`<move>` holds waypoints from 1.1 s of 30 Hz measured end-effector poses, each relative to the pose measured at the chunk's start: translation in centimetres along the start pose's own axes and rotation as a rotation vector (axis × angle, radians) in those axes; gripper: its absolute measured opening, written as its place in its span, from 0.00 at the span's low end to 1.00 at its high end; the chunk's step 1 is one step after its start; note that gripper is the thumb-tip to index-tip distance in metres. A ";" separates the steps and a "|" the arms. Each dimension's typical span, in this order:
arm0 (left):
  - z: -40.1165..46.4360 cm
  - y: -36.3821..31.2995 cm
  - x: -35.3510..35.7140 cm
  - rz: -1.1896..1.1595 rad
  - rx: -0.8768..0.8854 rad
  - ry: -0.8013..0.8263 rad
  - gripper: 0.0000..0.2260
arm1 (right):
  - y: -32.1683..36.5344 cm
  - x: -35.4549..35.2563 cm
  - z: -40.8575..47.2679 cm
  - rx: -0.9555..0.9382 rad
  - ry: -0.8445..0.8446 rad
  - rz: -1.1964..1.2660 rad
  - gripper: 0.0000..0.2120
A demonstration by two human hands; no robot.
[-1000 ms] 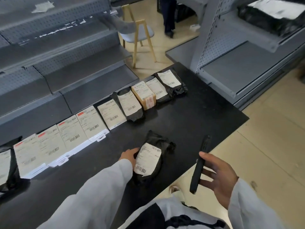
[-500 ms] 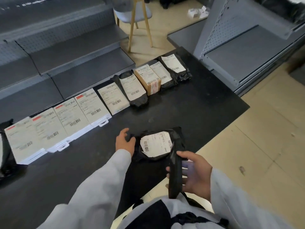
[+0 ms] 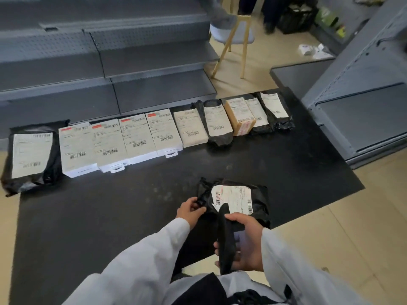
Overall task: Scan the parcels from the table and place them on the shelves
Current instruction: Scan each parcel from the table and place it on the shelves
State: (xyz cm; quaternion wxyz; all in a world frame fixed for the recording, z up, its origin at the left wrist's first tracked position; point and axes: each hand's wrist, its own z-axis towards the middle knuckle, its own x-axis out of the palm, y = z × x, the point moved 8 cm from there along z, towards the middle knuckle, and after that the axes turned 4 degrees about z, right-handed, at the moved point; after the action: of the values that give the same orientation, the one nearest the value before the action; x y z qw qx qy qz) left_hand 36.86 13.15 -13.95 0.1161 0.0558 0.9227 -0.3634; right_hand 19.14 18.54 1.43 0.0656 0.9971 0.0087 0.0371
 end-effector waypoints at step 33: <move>0.3 -16.1 10.5 1.096 0.430 0.268 0.36 | -3.5 -8.4 1.0 -0.117 -0.049 0.763 0.35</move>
State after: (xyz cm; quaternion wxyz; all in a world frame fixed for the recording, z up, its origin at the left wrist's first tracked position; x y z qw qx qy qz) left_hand 23.77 1.42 -6.20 0.1553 0.5908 0.6718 -0.4189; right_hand 10.78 21.67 -0.58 0.1042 0.9237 -0.3669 0.0354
